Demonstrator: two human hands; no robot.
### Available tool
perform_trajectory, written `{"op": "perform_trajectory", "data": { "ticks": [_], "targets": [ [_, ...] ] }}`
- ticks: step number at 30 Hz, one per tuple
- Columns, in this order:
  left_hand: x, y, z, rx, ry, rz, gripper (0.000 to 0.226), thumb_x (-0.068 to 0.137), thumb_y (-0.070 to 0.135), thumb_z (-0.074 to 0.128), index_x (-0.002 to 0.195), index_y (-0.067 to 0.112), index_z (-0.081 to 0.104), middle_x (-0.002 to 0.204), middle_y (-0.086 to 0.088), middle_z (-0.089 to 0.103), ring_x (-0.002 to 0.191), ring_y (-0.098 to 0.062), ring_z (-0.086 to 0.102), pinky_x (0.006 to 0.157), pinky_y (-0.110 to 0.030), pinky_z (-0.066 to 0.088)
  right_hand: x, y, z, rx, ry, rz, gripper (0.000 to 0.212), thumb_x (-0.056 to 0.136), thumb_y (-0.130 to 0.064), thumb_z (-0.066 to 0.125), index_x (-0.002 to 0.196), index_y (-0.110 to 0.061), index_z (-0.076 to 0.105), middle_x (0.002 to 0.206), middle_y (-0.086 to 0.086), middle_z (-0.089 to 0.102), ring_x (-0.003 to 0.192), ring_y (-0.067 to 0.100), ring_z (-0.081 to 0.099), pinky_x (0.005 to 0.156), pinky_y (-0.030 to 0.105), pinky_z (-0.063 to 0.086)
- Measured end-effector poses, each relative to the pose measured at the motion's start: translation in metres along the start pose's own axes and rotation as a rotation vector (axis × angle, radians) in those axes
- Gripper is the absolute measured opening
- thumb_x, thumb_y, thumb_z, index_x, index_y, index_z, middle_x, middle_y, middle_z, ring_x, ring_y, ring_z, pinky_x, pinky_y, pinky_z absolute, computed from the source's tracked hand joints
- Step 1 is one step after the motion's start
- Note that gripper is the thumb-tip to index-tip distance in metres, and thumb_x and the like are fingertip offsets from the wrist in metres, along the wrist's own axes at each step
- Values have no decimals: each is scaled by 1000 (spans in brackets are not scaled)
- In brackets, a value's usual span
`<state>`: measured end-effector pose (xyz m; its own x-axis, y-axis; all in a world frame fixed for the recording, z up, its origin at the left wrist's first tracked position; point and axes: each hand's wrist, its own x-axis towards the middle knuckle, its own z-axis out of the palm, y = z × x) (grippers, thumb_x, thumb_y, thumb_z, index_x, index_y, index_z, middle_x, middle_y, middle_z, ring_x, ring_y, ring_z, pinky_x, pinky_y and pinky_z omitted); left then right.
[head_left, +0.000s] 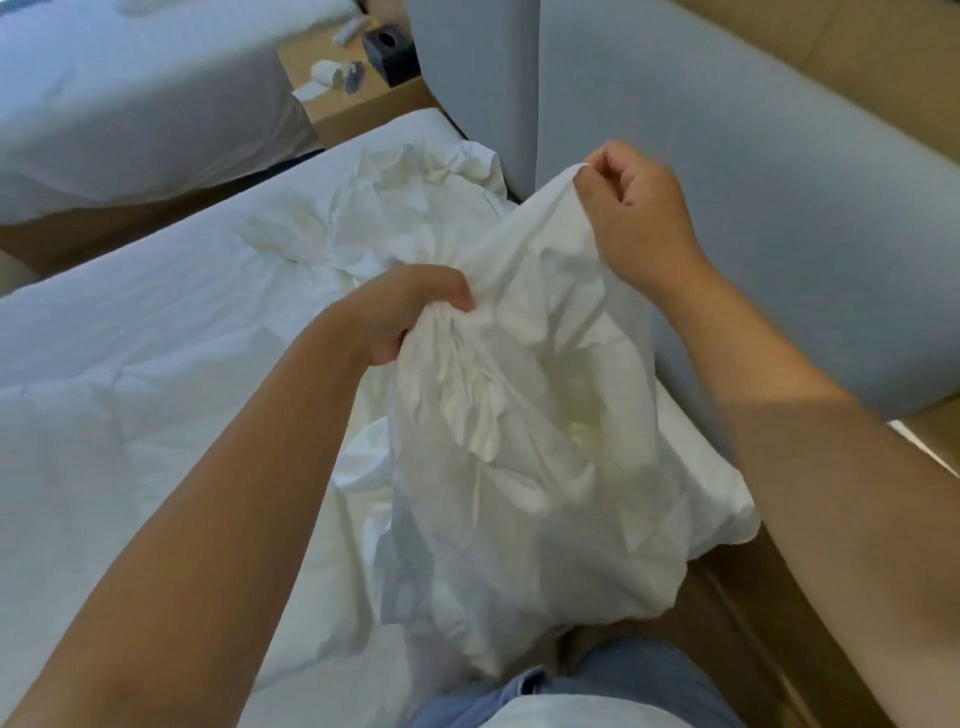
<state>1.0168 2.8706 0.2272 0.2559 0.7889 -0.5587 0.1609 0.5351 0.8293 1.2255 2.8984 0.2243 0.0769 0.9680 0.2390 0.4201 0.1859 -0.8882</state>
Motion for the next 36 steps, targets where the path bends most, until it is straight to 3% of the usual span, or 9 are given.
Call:
{"op": "perform_trajectory", "data": {
  "ticks": [4,7,17,19,22,24,27,32,36],
  "targets": [
    [17,-5,15,-279,112,199,33,49,5,54,81,2,60,70,-6,65,63,-21,64,59,-24,52,17,11,1,-15,-201,16,23,92,-20,51,75,-6,54,56,-8,38,46,1,33,47,14,28],
    [27,-27,36,-385,49,138,36,54,4,49,88,3,63,80,-9,65,76,-25,63,72,-32,51,1,26,16,33,-329,58,22,94,-15,50,73,-10,51,50,-12,39,44,1,32,46,17,28],
    [11,-62,63,46,-99,-108,50,57,23,77,105,20,64,95,3,74,91,-18,70,79,-31,55,-14,49,26,-146,-272,-117,19,95,-20,52,81,-9,59,65,0,55,57,13,43,58,31,31],
    [2,-62,51,191,-19,-106,47,51,21,77,98,22,67,91,6,74,89,-17,69,79,-28,53,-22,54,30,-267,-272,-237,22,96,-21,51,88,-3,61,75,9,62,65,23,52,57,29,26],
    [-14,-67,32,228,21,-146,17,53,11,73,66,22,74,70,9,73,67,-9,69,55,-19,52,-41,60,35,-336,-256,-346,28,98,-21,49,87,2,60,79,15,62,68,31,55,59,32,29],
    [-26,-72,28,193,-39,-192,20,46,9,71,59,23,75,68,5,72,62,-10,69,50,-18,51,-52,57,41,-302,-285,-347,30,98,-23,48,84,2,58,74,14,60,65,30,53,60,36,35],
    [-32,-80,31,52,-9,-164,49,32,12,71,80,15,72,79,-4,74,74,-21,71,60,-28,55,-67,45,54,-179,-342,-223,34,98,-28,49,74,-3,51,59,4,49,56,22,46,58,34,35],
    [-26,-85,53,-354,71,23,46,60,-6,65,105,2,63,92,-13,70,88,-30,68,77,-40,57,-89,34,67,118,-184,8,33,95,-25,55,68,-10,46,55,-8,41,51,6,36,53,22,32],
    [-20,-95,70,-419,-54,-93,45,57,-5,62,101,6,64,93,-14,68,95,-34,64,88,-46,53,-91,31,66,132,-180,27,31,94,-24,58,68,-11,46,57,-7,43,52,6,38,56,23,37]
  ]
}}
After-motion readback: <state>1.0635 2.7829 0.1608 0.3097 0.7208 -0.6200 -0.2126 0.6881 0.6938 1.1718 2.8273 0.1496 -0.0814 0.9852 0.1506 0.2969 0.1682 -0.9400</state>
